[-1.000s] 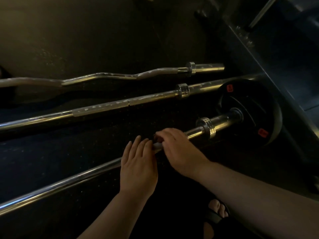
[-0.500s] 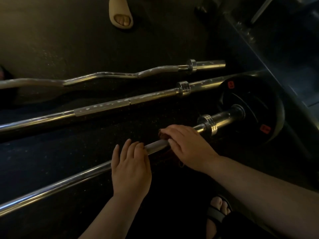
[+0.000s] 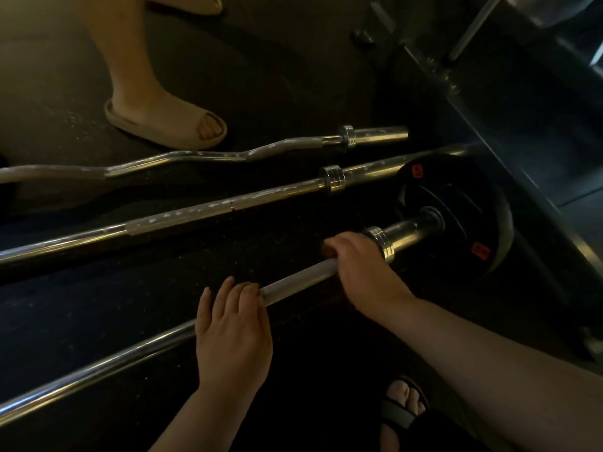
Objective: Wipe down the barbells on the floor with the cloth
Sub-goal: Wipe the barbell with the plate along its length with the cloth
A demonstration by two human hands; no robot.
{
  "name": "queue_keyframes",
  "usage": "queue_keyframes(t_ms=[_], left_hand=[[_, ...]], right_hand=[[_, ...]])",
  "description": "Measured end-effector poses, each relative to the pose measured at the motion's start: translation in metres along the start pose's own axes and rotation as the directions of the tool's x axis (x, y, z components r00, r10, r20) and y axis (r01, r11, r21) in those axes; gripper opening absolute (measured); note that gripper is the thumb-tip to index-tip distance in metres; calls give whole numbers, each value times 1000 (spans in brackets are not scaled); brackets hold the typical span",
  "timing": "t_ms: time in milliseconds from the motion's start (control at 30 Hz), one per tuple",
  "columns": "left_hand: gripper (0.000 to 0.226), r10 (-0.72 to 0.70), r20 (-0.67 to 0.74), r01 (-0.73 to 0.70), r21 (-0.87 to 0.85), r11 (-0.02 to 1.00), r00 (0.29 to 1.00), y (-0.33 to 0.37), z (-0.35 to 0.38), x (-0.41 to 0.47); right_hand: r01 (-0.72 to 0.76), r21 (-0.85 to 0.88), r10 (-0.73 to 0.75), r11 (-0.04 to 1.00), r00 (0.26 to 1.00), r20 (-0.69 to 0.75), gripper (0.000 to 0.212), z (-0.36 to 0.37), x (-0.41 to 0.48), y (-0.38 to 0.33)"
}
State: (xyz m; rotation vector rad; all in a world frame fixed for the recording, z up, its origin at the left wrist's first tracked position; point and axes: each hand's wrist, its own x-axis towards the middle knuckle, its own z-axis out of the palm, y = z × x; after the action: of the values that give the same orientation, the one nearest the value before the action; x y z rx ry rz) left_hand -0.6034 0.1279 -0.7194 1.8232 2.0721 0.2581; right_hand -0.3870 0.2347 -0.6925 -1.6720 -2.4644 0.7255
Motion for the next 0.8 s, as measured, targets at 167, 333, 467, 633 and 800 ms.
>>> queue_keyframes(t_ms=[167, 333, 467, 633, 800], left_hand=[[46, -37, 30, 38, -3, 999, 999, 9, -2, 5], [53, -47, 15, 47, 12, 999, 999, 9, 0, 4], [59, -15, 5, 15, -1, 1000, 1000, 6, -1, 5], [46, -76, 39, 77, -26, 997, 996, 14, -4, 6], [54, -42, 55, 45, -36, 998, 998, 11, -8, 4]], right_hand=[[11, 66, -9, 998, 1000, -21, 47, 10, -8, -16], [100, -33, -99, 994, 995, 13, 54, 4, -7, -4], [-59, -7, 58, 998, 994, -94, 57, 11, -8, -5], [114, 0, -114, 994, 993, 9, 53, 9, -9, -10], [-22, 34, 25, 999, 996, -88, 62, 9, -11, 1]])
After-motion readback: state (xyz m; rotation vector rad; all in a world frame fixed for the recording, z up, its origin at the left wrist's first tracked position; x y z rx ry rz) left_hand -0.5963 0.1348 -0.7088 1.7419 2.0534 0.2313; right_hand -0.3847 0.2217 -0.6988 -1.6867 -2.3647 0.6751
